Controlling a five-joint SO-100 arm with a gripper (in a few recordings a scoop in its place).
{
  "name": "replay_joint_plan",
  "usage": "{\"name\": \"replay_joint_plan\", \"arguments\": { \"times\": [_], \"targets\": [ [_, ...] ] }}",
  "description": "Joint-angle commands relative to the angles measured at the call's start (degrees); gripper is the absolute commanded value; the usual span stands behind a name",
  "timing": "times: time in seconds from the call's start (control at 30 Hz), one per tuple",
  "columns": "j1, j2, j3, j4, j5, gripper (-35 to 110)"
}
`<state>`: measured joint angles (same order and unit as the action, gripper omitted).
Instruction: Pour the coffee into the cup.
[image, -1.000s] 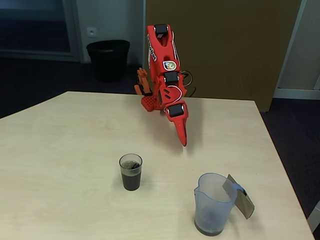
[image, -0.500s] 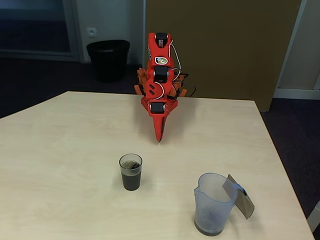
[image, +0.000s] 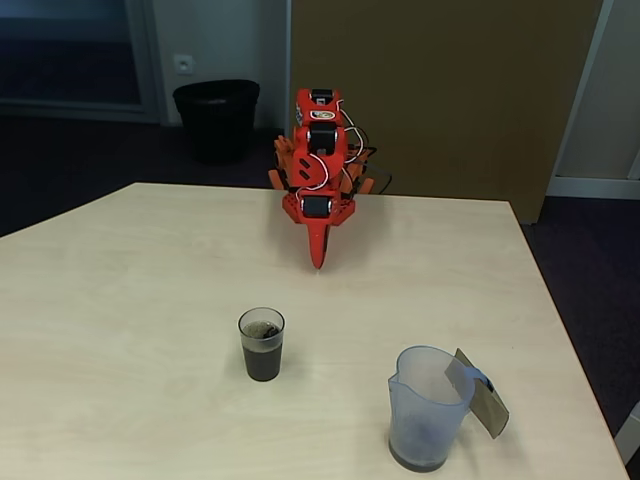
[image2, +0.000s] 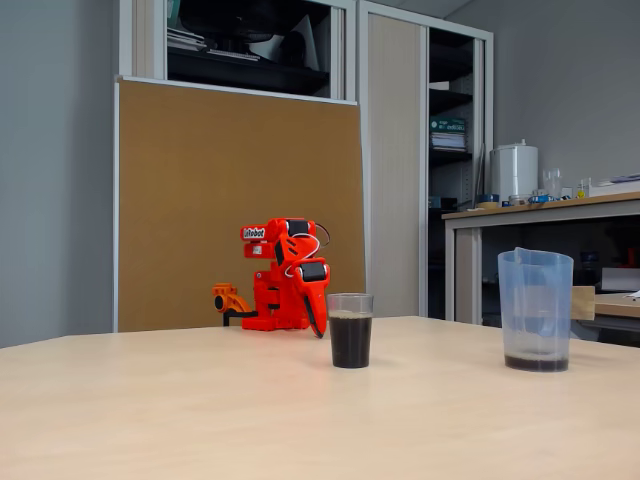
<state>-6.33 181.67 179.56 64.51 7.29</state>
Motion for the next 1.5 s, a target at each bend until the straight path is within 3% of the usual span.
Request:
{"name": "replay_joint_plan", "arguments": {
  "times": [0.0, 1.47],
  "targets": [
    [0.35, 5.01, 0.44, 2.90, -0.18, 0],
    [-1.58, 8.88, 0.44, 5.01, -0.26, 0]
  ]
}}
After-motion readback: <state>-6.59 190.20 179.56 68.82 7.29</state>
